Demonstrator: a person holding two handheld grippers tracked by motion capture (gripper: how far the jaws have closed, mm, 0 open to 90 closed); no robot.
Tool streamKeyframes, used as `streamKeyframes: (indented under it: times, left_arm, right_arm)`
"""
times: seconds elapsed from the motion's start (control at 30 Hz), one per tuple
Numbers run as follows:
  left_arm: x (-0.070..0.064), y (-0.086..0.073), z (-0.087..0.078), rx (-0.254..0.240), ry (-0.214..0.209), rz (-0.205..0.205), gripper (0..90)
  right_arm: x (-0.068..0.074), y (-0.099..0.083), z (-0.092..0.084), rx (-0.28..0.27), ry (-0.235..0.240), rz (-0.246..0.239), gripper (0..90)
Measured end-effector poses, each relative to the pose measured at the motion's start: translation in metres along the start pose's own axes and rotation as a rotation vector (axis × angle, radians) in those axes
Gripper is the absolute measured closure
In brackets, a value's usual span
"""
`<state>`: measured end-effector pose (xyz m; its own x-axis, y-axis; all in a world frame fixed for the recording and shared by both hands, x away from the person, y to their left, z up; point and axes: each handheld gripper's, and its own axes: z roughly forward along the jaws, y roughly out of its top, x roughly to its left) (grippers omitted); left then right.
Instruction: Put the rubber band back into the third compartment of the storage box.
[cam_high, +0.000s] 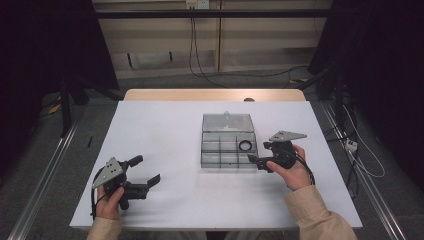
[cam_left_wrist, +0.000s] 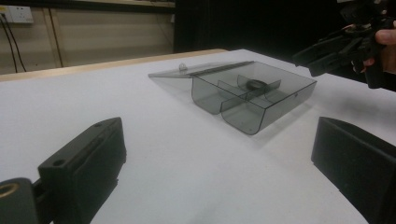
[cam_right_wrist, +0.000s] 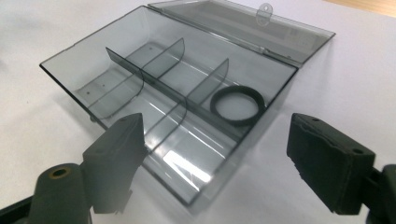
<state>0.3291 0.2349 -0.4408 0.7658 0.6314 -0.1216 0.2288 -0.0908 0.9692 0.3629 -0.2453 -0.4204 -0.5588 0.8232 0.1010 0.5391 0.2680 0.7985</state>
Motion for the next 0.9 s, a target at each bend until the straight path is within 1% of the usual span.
streamKeyframes:
  times: [0.1,0.17,0.23,0.5,0.83,0.9]
  left_arm:
    - [0.000,0.000,0.000,0.004,0.000,0.003,2.9]
    - [0.000,0.000,0.000,0.004,0.000,0.003,2.9]
    - [0.000,0.000,0.000,0.004,0.000,0.005,2.9]
    - [0.000,0.000,-0.001,0.008,0.000,0.009,2.9]
    - [0.000,-0.001,-0.001,0.009,0.001,0.009,2.9]
    - [-0.001,-0.001,-0.001,0.010,-0.001,0.010,2.9]
  right_arm:
    - [-0.001,-0.006,-0.003,0.005,0.001,0.001,18.3]
    - [0.000,-0.010,-0.006,0.002,-0.008,-0.001,18.2]
    - [0.000,-0.014,-0.008,-0.001,-0.005,0.000,18.2]
    - [0.003,-0.023,-0.015,-0.015,-0.004,-0.010,17.6]
    - [0.002,-0.032,-0.022,-0.024,-0.001,-0.014,17.6]
    - [0.001,-0.035,-0.023,-0.028,-0.009,-0.014,17.6]
